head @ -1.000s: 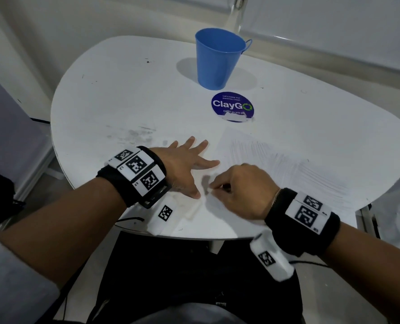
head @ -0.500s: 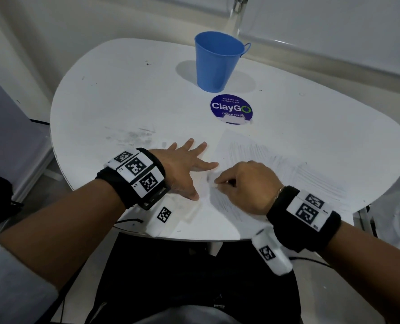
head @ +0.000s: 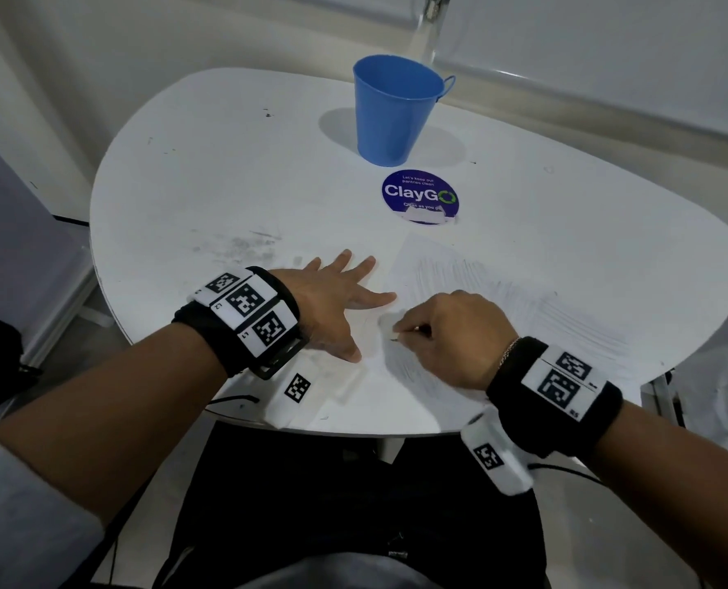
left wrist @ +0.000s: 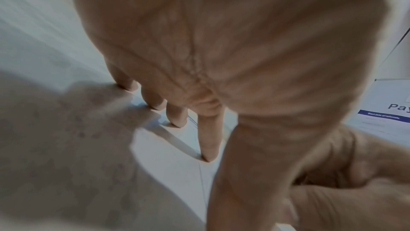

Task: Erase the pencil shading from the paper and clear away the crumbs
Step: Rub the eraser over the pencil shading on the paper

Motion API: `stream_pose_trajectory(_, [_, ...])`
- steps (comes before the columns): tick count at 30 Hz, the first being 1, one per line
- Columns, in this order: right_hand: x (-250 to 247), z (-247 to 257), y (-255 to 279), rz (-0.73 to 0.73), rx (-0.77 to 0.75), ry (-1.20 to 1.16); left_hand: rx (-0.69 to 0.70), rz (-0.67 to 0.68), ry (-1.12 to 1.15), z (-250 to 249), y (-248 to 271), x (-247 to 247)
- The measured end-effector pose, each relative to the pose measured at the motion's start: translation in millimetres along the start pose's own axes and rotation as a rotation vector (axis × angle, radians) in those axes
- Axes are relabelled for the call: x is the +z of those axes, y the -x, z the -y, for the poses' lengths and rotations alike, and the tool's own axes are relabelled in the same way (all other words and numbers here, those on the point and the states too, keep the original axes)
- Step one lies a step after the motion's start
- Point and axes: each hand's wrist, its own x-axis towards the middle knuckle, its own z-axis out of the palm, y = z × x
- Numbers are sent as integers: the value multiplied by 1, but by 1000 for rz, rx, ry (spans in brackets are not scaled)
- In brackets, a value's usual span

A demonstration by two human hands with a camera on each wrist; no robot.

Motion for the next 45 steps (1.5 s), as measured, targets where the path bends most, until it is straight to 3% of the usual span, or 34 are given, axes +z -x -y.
stream_pose_trajectory(4, [4,10,11,122,-88,5,-3,8,-5,-1,1,-1])
stream_pose_trajectory(8, [-3,-2,0,14,30,-47,-7,7,-20,-3,1,-2])
stream_pose_trajectory(12, [4,12,11,123,-84,-17,-5,0,8,0,1,0])
stream_pose_trajectory(17, [-1,0,0,8,9,-5,5,-10,20,0,0,2])
stream_pose_trajectory(21, [3,11,12,143,-91,-6,0,-5,12,0,1,0])
stream_pose_trajectory(25, [0,-1,3,17,7,-35,3,-9,12,-1,1,1])
stream_pose_trajectory(29, [5,8,14,127,-85,-40,1,-2,19,-1,2,0])
stream_pose_trajectory(33, [-1,-4,4,18,16,-62,1,-3,14,-2,2,0])
stream_pose_trajectory(37, [4,7,16,138,-93,-39,-2,5,2,-1,3,-1])
stream_pose_trajectory(41, [-5,-9,2,21,25,-60,2,3,6,-2,3,-1])
stream_pose_trajectory(45, [2,4,14,147,-91,-36,2,3,8,-2,2,-2])
